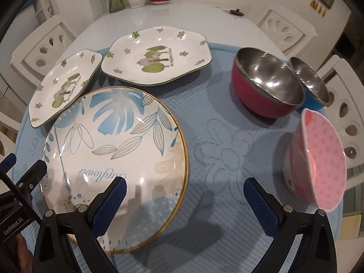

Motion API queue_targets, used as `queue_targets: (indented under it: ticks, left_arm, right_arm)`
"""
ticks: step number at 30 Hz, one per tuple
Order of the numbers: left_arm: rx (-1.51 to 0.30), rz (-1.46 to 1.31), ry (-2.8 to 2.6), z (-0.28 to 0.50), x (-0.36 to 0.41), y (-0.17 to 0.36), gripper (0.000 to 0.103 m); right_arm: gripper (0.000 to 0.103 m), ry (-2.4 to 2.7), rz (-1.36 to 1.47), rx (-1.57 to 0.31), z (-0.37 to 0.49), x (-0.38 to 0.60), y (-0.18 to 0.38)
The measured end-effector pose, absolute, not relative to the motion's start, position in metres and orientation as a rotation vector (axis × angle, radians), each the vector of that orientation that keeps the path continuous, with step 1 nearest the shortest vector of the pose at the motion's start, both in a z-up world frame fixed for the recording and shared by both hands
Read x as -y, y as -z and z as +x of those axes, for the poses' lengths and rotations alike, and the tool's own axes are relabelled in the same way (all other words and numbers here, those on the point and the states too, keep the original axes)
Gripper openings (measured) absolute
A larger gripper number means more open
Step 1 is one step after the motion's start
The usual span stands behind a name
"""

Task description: Organize plates and bowls

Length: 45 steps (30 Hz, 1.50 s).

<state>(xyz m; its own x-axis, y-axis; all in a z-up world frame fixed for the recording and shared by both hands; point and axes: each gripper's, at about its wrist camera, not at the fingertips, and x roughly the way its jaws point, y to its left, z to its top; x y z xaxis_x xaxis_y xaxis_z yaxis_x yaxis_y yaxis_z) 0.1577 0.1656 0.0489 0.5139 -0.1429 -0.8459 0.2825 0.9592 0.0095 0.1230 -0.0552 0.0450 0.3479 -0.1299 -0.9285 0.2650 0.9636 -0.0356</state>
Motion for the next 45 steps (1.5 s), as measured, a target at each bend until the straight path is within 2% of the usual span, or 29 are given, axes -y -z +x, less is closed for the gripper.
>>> queue_targets:
  ticks: [1, 3, 8, 12, 15, 17, 19, 21, 35, 45]
  left_arm:
    - [-1.009, 0.151, 0.263, 0.16, -0.165, -0.046, 0.1]
    - [-1.034, 0.149, 0.27, 0.165, -0.163, -0.038, 0.098]
    - [-1.08, 0.139, 0.29, 0.171, -0.16, -0.025, 0.077]
    - [-1.085, 0.118, 0.324, 0.172, -0.158, -0.023, 0.069]
    - [-1.087, 0.113, 0.358, 0.173, -0.154, -0.022, 0.059]
    - [-1.093, 0.095, 0.395, 0.173, -0.151, -0.023, 0.047]
    - [-1.101, 0.073, 0.424, 0.174, -0.149, -0.023, 0.041]
    - [-1.109, 0.055, 0.445, 0.174, -0.147, -0.022, 0.04]
    - [-1.112, 0.003, 0.498, 0.168, -0.153, -0.025, 0.04]
    - [-1.156, -0.044, 0.393, 0.132, -0.201, -0.048, 0.039]
  right_arm:
    - [0.101, 0.247, 0.129, -1.193, 0.126, 0.056, -0.042]
    - [0.093, 0.236, 0.124, -1.202, 0.131, 0.056, -0.037]
    - [0.074, 0.202, 0.15, -1.234, 0.144, 0.064, -0.022]
    - [0.063, 0.154, 0.197, -1.219, 0.149, 0.071, -0.02]
    - [0.054, 0.106, 0.248, -1.206, 0.152, 0.075, -0.019]
    - [0.048, 0.076, 0.283, -1.201, 0.154, 0.078, -0.019]
    - [0.043, 0.052, 0.307, -1.199, 0.155, 0.08, -0.019]
    - [0.039, 0.02, 0.321, -1.2, 0.156, 0.081, -0.019]
    - [0.04, -0.1, 0.246, -1.189, 0.141, 0.072, -0.028]
    - [0.04, -0.12, 0.254, -1.281, 0.096, 0.025, -0.037]
